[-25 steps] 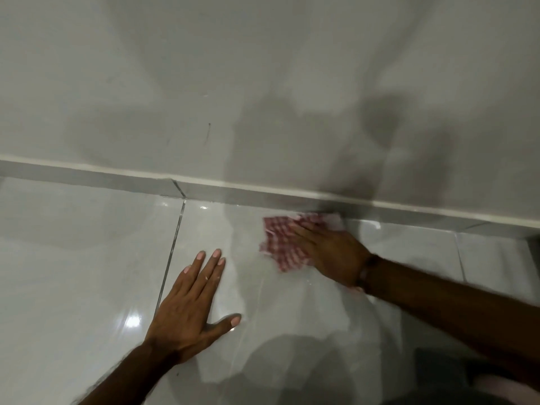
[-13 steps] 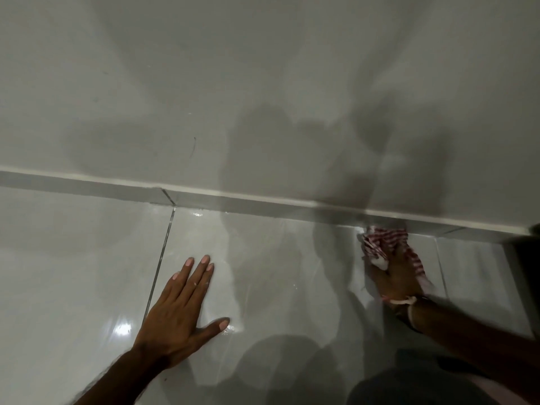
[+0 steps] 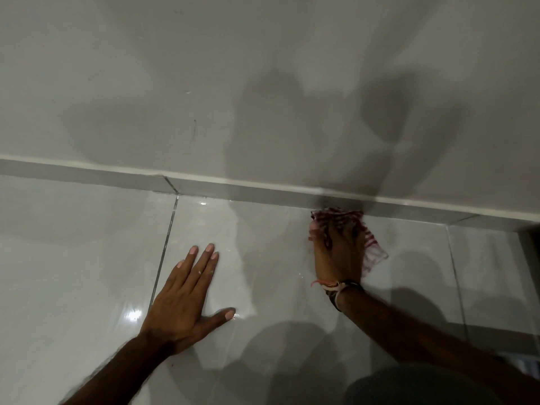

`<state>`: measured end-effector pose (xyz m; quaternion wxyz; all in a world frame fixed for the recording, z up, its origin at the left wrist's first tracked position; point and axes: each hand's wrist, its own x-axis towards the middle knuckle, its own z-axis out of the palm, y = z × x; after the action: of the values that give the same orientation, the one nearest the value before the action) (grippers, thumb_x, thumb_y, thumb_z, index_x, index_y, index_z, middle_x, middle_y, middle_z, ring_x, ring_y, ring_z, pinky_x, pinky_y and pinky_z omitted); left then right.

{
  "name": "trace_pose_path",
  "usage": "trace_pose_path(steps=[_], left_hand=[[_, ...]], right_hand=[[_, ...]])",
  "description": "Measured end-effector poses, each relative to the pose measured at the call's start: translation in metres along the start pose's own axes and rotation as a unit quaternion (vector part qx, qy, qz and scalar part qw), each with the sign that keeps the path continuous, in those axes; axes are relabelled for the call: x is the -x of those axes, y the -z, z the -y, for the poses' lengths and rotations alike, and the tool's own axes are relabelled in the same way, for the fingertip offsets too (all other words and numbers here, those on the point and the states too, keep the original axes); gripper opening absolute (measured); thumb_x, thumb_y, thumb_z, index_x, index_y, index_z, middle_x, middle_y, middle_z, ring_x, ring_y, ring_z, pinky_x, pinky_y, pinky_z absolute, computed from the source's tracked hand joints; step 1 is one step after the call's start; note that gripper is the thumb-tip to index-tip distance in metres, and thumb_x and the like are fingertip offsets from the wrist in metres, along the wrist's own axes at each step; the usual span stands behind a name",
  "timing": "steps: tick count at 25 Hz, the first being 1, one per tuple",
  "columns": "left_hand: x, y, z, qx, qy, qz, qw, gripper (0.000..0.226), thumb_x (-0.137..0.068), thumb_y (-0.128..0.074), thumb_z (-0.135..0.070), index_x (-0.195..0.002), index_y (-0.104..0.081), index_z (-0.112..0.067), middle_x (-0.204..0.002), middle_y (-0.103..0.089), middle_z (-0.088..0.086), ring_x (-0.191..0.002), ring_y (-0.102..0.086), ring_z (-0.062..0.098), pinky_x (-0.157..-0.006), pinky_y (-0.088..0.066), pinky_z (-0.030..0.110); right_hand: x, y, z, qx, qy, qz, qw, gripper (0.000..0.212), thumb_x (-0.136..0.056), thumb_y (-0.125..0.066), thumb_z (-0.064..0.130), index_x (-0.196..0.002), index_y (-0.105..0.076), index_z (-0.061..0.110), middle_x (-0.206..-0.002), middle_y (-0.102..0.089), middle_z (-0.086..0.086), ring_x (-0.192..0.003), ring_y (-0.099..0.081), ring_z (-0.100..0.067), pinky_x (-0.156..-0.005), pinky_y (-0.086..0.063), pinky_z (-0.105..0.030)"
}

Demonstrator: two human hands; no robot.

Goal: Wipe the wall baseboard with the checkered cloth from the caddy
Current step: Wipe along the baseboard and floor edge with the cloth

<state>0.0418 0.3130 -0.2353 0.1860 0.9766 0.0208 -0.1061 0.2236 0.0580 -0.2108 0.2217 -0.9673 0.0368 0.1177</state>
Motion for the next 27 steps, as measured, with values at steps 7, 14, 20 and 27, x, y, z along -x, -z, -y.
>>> trace_pose_path(steps=[7,14,20,27], left_hand=[[-0.001,-0.001,0.001,-0.009,-0.002,0.017,1.0,0.107,-0.092,-0.036,-0.087,-0.169,0.0,-0.022,-0.178,0.006,-0.005,-0.163,0.008,0.021,-0.127,0.004,0.035],[-0.001,0.0,0.001,-0.008,-0.002,0.019,1.0,0.111,-0.09,-0.039,-0.089,-0.169,0.0,-0.02,-0.178,0.006,-0.004,-0.163,0.008,0.022,-0.128,0.007,0.033],[-0.002,0.0,-0.001,-0.034,0.002,0.028,0.999,0.118,-0.087,-0.041,-0.092,-0.168,-0.001,-0.017,-0.178,0.006,-0.002,-0.163,0.008,0.024,-0.128,0.004,0.036],[-0.002,0.001,0.0,-0.032,0.003,0.039,0.999,0.119,-0.087,-0.041,-0.093,-0.168,0.003,-0.018,-0.177,0.009,-0.003,-0.163,0.011,0.022,-0.13,-0.008,0.047]], right_hand=[[-0.013,0.003,-0.002,-0.11,-0.008,-0.147,0.983,0.037,-0.081,-0.072,0.027,-0.116,-0.071,0.013,-0.121,-0.068,-0.012,-0.116,-0.056,-0.03,-0.103,-0.042,-0.04],[-0.012,-0.017,0.025,-0.045,-0.101,-0.193,0.975,0.05,-0.078,-0.07,0.038,-0.121,-0.067,0.013,-0.135,-0.054,-0.014,-0.124,-0.045,-0.036,-0.111,-0.028,-0.042],[-0.017,-0.025,0.025,-0.027,-0.058,-0.24,0.969,0.018,-0.078,-0.072,0.025,-0.091,-0.078,0.013,-0.101,-0.064,-0.015,-0.096,-0.055,-0.039,-0.087,-0.038,-0.041],[-0.006,-0.041,0.051,0.015,0.156,-0.157,0.975,0.019,-0.087,-0.061,0.019,-0.101,-0.073,0.023,-0.097,-0.066,-0.005,-0.093,-0.057,-0.031,-0.083,-0.046,-0.046]])
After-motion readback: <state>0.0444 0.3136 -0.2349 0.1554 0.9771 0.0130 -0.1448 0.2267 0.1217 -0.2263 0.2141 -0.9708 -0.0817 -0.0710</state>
